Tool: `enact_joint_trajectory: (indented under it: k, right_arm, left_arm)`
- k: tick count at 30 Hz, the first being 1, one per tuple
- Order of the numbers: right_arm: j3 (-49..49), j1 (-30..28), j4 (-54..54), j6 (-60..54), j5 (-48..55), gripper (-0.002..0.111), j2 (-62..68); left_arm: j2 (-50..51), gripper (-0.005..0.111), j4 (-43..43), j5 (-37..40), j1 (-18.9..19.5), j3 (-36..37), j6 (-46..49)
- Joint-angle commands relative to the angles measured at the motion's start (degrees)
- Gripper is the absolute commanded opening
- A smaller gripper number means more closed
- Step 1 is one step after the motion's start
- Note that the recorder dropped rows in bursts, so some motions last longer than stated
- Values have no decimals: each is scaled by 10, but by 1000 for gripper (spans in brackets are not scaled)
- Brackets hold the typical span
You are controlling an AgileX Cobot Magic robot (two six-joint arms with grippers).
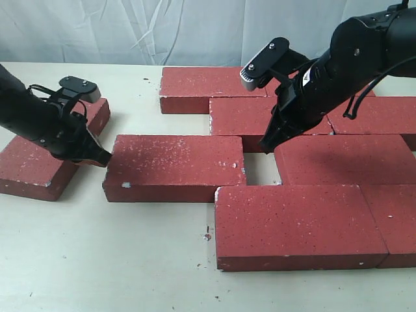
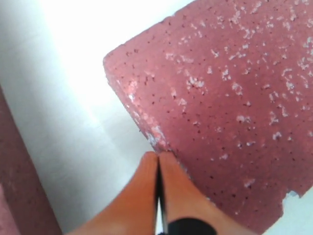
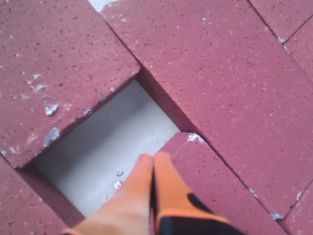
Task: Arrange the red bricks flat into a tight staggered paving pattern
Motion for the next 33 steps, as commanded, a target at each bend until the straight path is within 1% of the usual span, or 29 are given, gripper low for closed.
enact_joint_trajectory:
  k: [1, 3, 4, 6, 16, 24, 33]
  right_arm:
    - [2, -3, 1, 1, -5, -1, -6]
    - [2, -3, 1, 1, -5, -1, -6]
    - [2, -3, 1, 1, -5, -1, -6]
    - [2, -3, 1, 1, -3, -1, -6]
    - [2, -3, -6, 1, -3, -1, -6]
    - [2, -3, -5, 1, -8, -1, -6]
    - [2, -3, -5, 1, -8, -1, -6]
  left_arm:
    - [4, 0, -17, -11, -12, -3, 6]
    - [4, 0, 9, -22, -12, -3, 6]
    - [4, 0, 21, -59, -12, -3, 0]
    - [2, 0, 24, -93, -12, -3, -15]
    - [15, 0, 30, -48, -12, -3, -27]
    - [42, 0, 20, -41, -12, -12, -27]
    - [43, 0, 12, -40, -19, -12, -27]
